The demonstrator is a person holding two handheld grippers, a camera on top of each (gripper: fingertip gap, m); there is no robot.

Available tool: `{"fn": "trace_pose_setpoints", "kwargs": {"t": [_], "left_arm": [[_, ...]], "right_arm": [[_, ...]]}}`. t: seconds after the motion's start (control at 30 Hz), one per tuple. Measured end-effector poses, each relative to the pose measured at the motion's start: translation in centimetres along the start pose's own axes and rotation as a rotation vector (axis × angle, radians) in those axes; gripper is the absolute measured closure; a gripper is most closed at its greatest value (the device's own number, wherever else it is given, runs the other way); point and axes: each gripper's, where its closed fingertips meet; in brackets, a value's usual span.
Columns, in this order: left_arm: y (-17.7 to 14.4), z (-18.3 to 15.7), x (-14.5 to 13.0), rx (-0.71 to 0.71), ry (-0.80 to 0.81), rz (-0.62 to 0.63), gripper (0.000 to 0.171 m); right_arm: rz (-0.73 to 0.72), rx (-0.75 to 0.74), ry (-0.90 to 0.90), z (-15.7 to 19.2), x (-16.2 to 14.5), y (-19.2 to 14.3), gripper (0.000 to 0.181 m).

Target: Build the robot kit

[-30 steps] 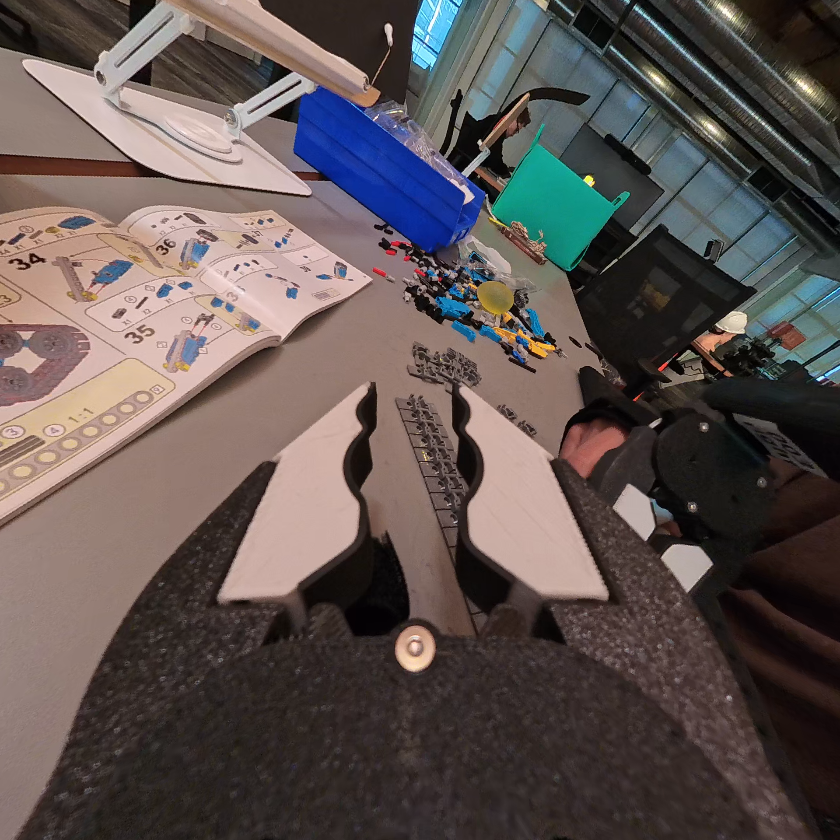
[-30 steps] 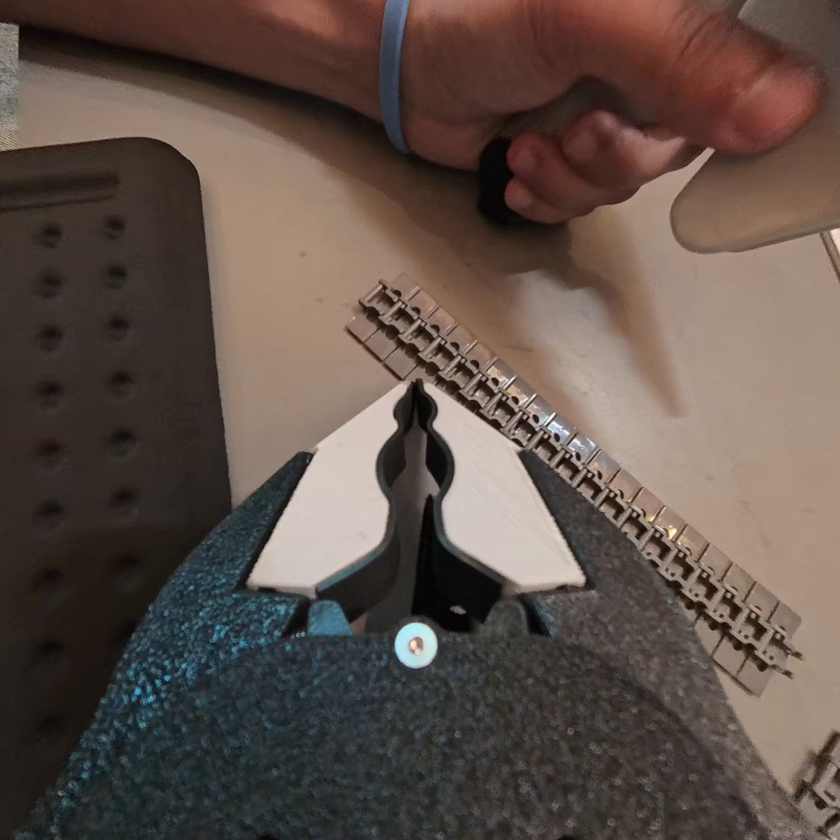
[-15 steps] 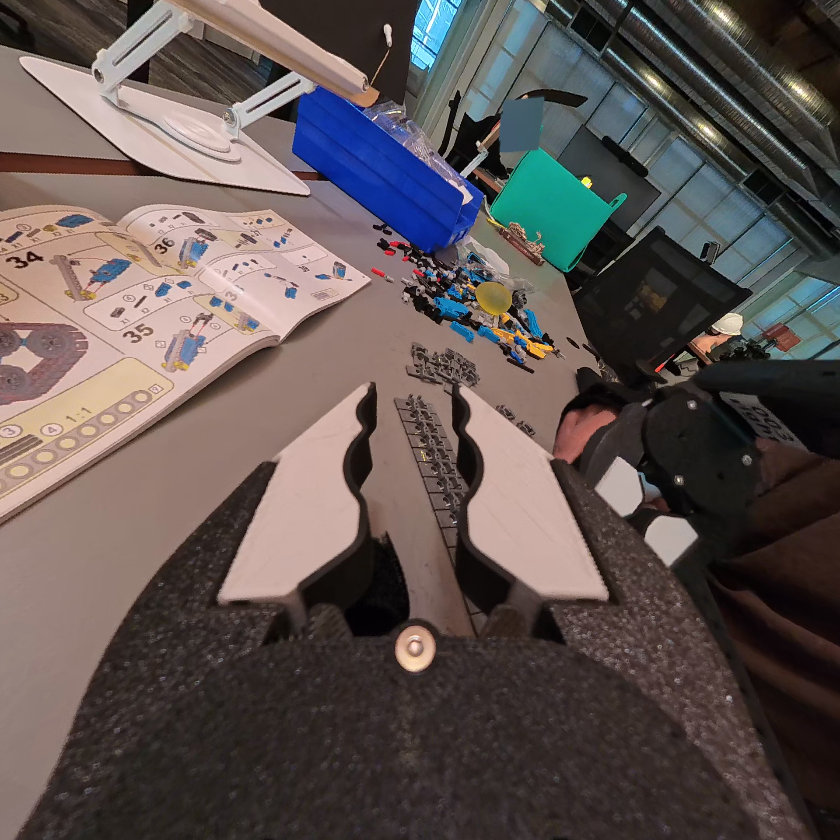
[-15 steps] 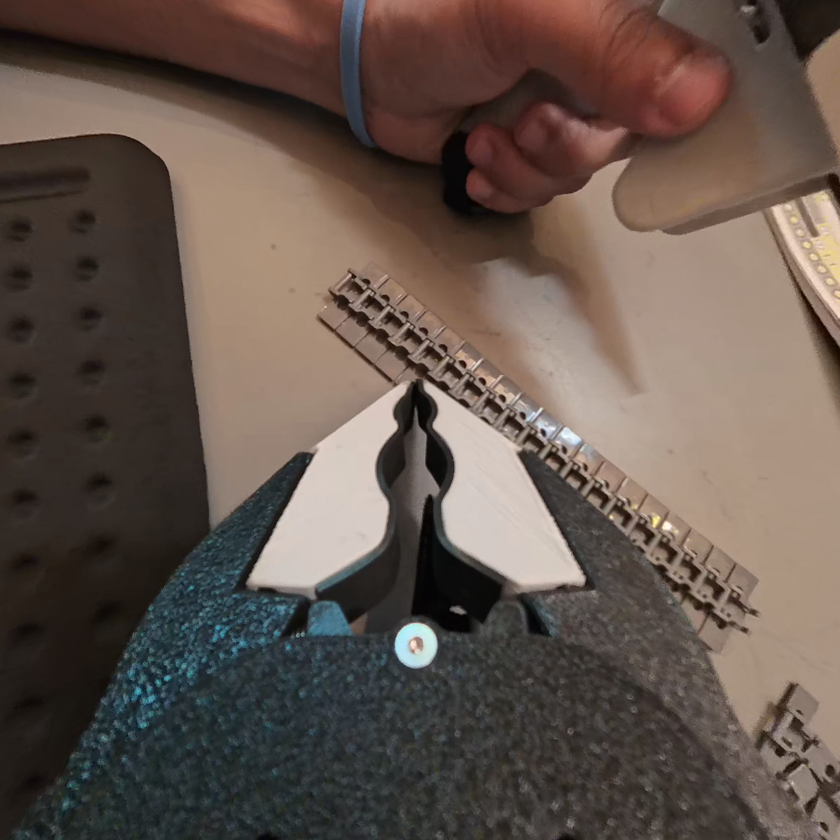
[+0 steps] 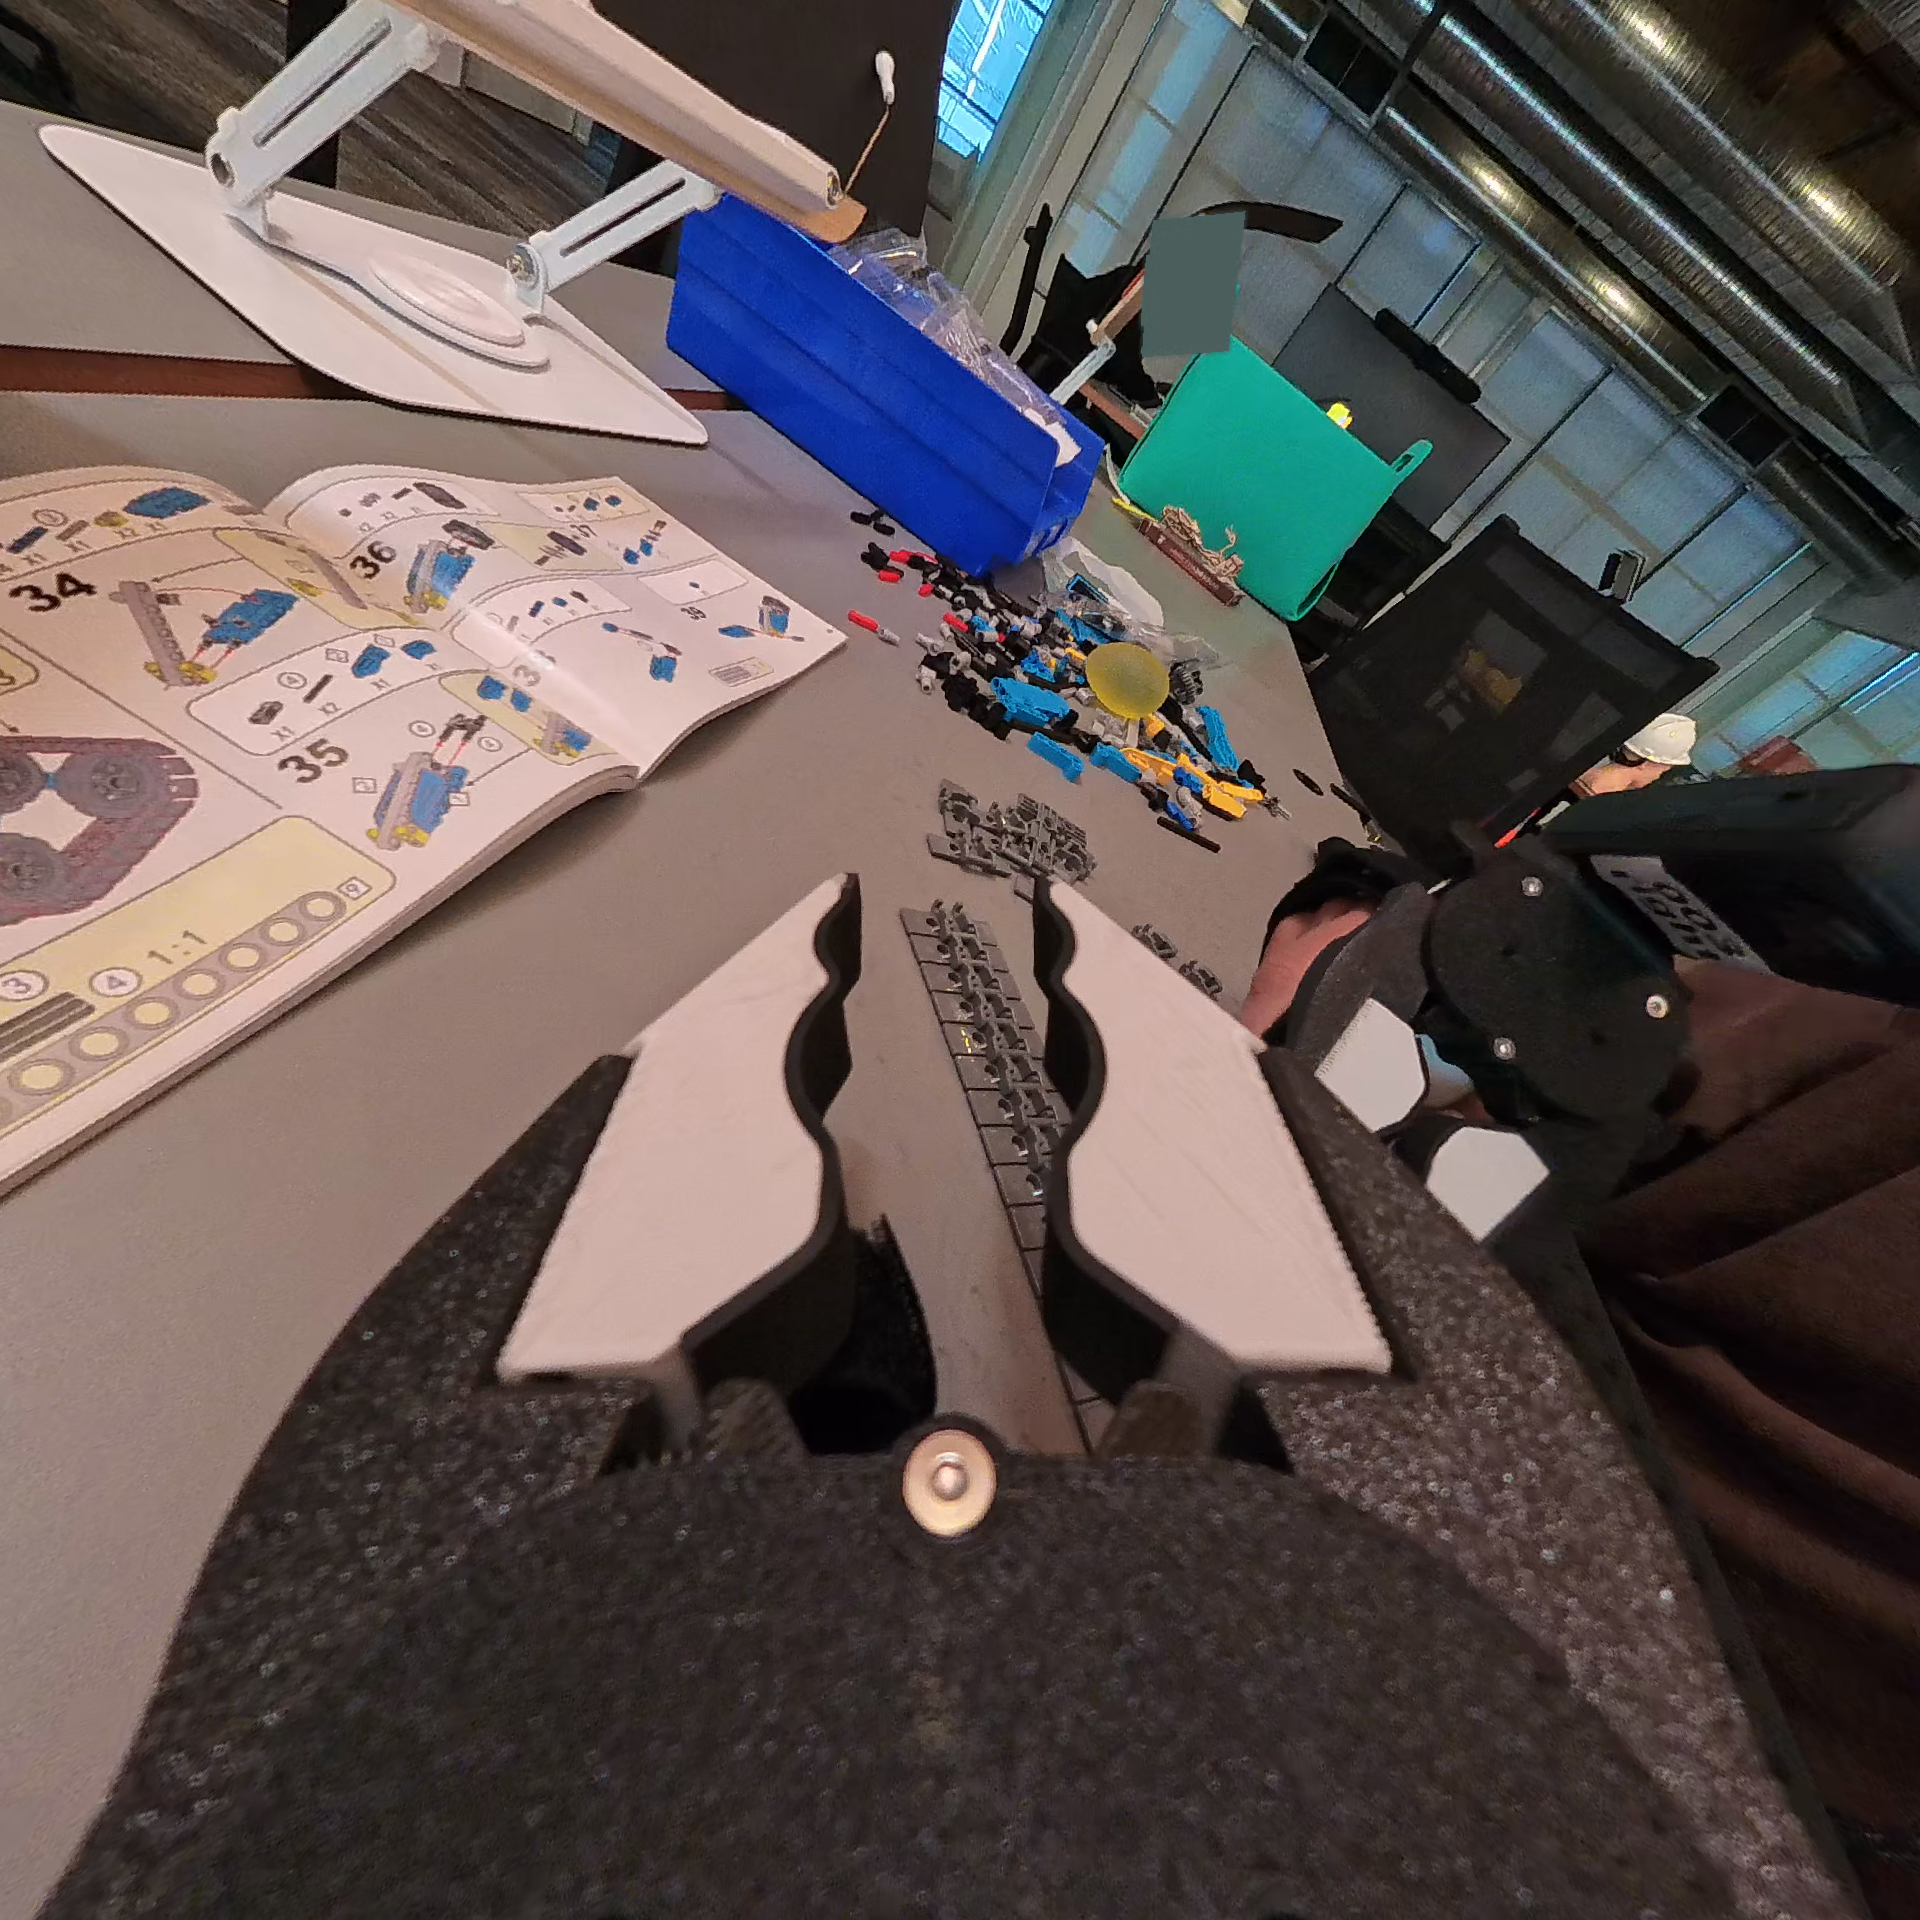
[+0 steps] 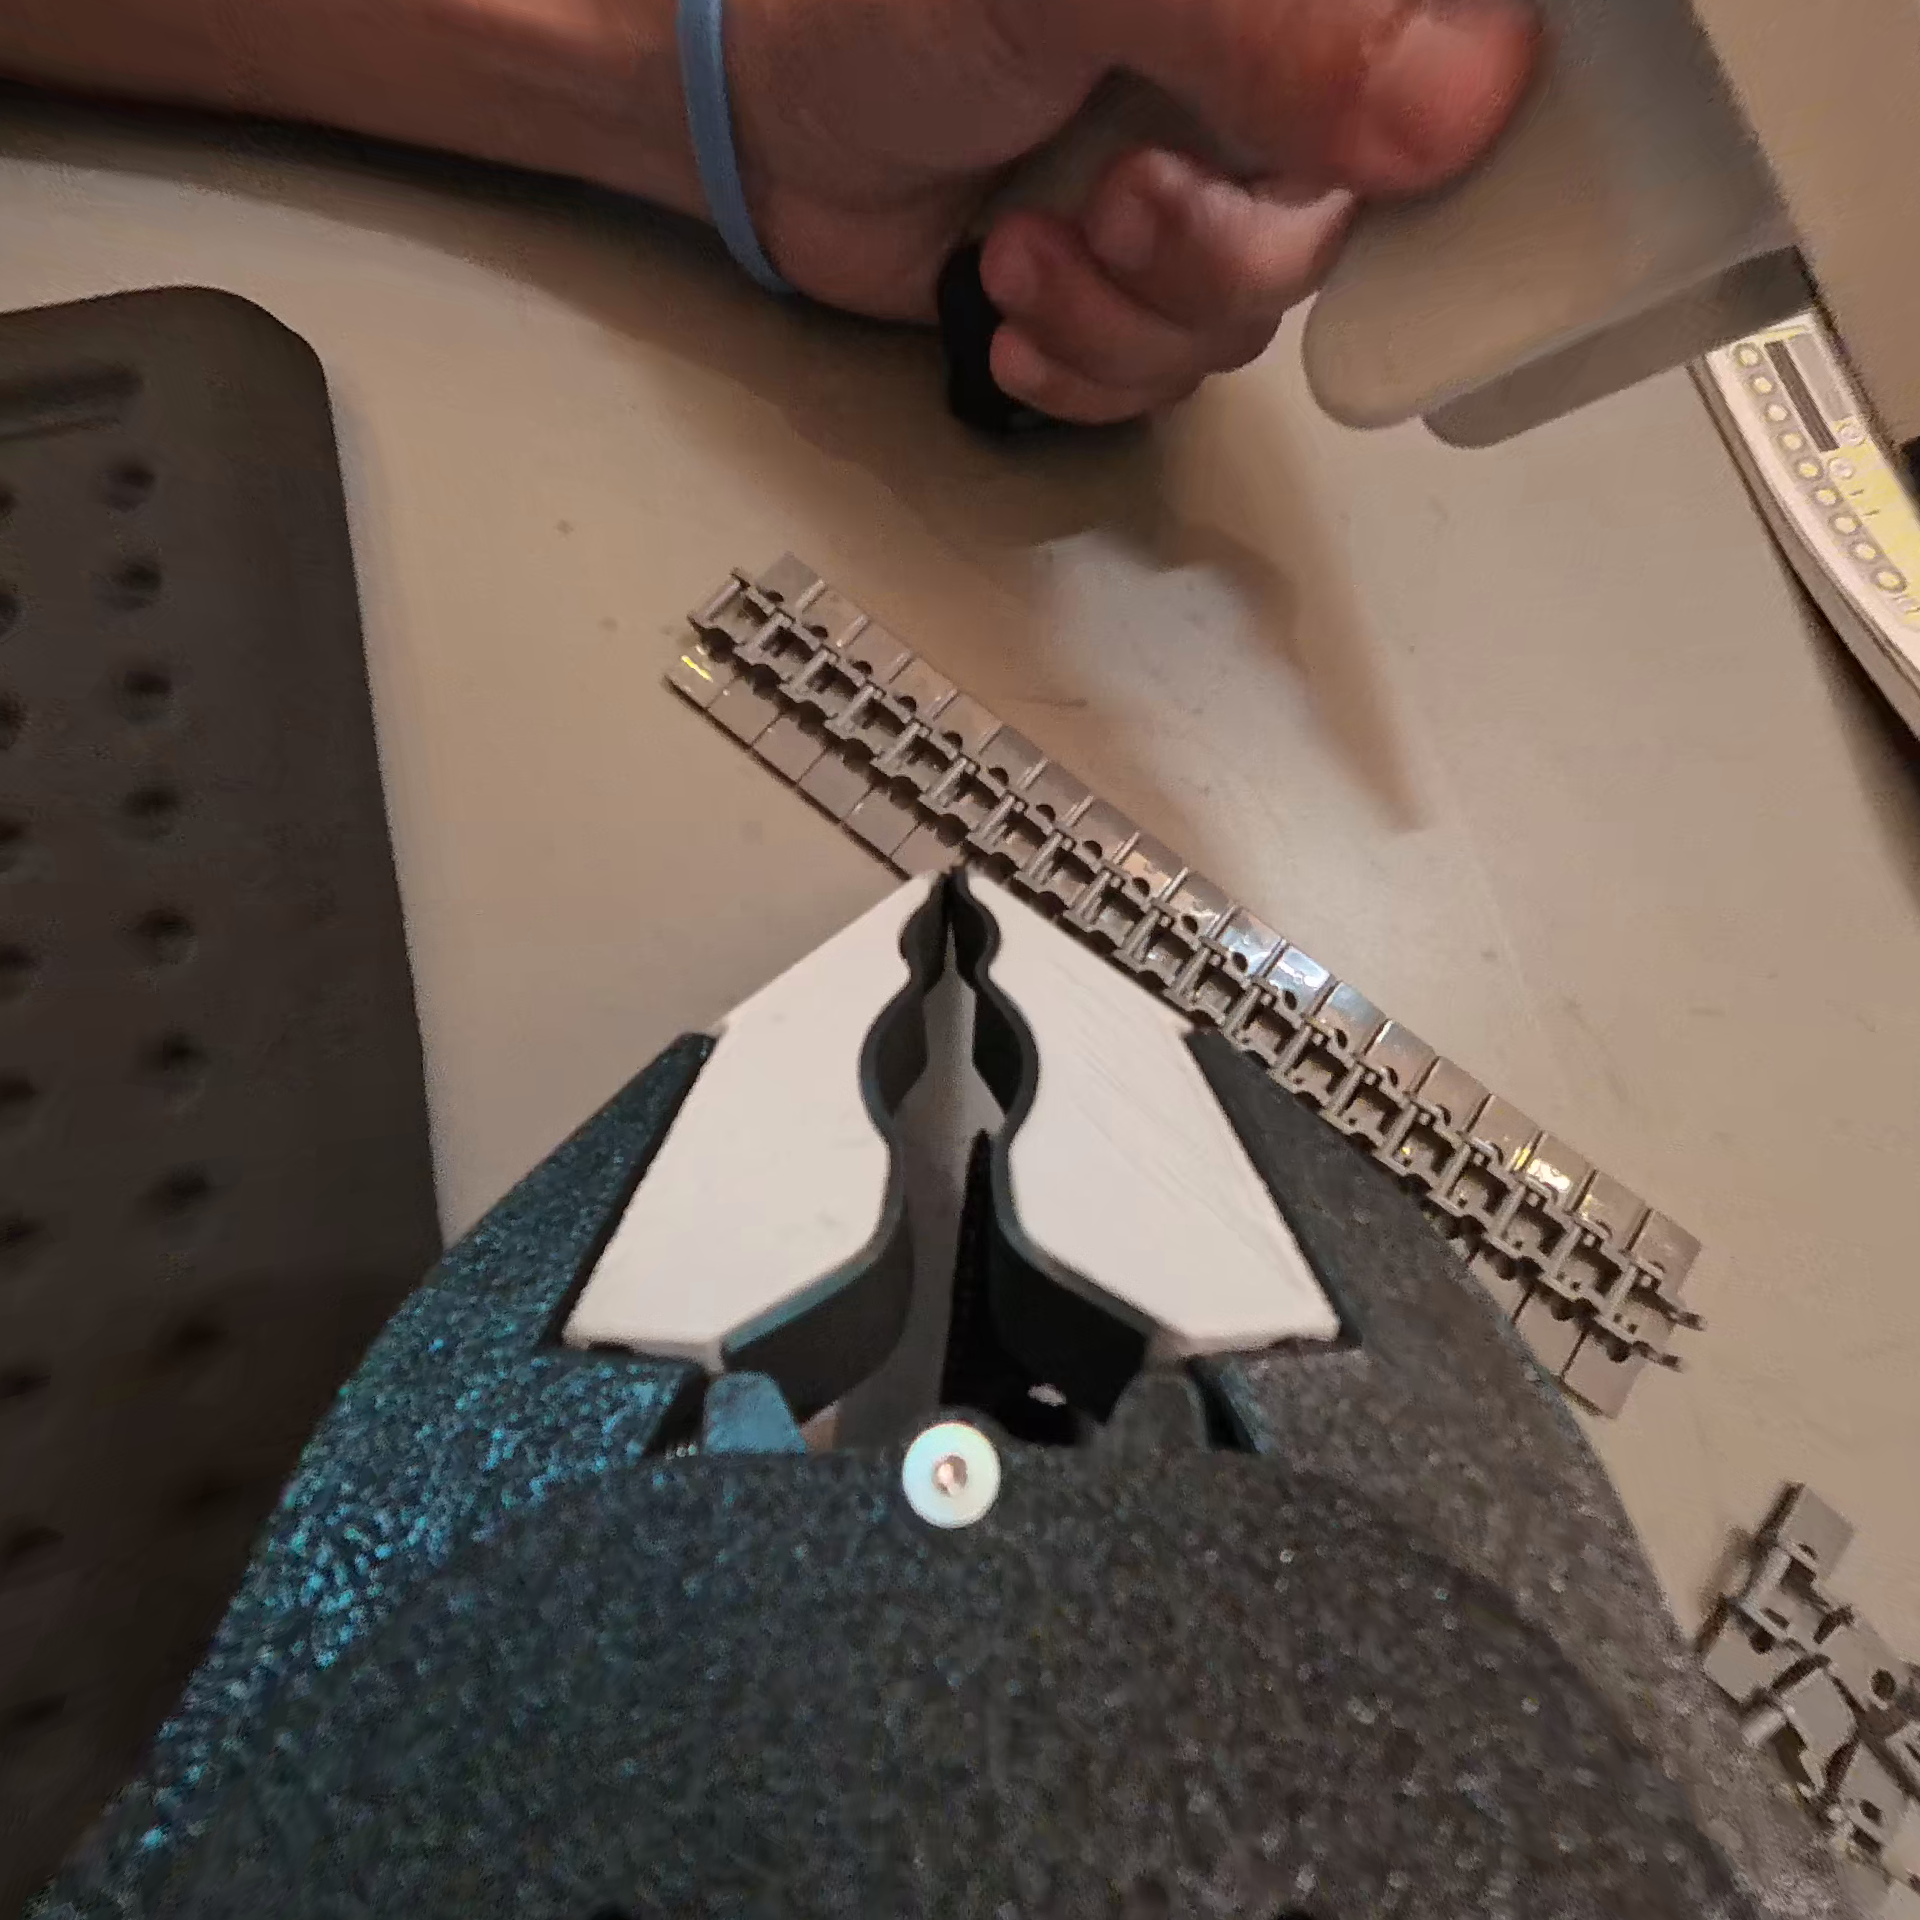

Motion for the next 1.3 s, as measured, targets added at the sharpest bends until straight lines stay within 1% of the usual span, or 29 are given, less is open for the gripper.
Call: {"fn": "trace_pose_setpoints", "kwargs": {"t": [0.17, 0.3, 0.47, 0.7, 0.83, 1.0, 1.1, 1.2, 1.3], "left_arm": [[0.0, 0.0, 0.0, -0.001, -0.001, 0.001, 0.139], [0.0, 0.0, 0.0, -0.002, -0.003, 0.000, 0.139], [0.0, 0.0, 0.0, -0.004, -0.004, 0.001, 0.139], [0.0, 0.0, 0.0, -0.005, -0.006, 0.001, 0.139], [0.0, 0.0, 0.0, -0.006, -0.008, 0.002, 0.139], [0.0, 0.0, 0.0, -0.007, -0.009, 0.002, 0.139], [0.0, 0.0, 0.0, -0.007, -0.010, 0.002, 0.139], [0.0, 0.0, 0.0, -0.007, -0.010, 0.002, 0.139], [0.0, 0.0, 0.0, -0.008, -0.011, 0.003, 0.139]], "right_arm": [[0.015, 0.005, 0.003, 0.1, -0.3, 0.2, 0.181], [-0.003, -0.011, 0.009, -0.4, -0.2, -0.3, 0.181], [0.015, -0.013, 0.044, -1.0, -1.2, -0.4, 0.181], [0.016, -0.037, 0.024, -1.4, -1.2, -0.8, 0.181], [0.031, -0.030, 0.047, -1.7, -1.9, -0.8, 0.181], [0.027, -0.028, 0.041, -1.8, -1.8, -0.9, 0.181], [0.018, -0.051, 0.037, -2.5, -2.0, -1.5, 0.181], [0.016, -0.023, 0.081, -2.7, -2.6, -1.5, 0.181], [0.010, -0.019, 0.066, -2.5, -2.3, -1.4, 0.181]]}}
Point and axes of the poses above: each gripper's, where its closed fingertips meet, y out along the fingers, x out of its top, z = x × y across the jaws, and after that the axes turned 14 degrees about -y, right-handed
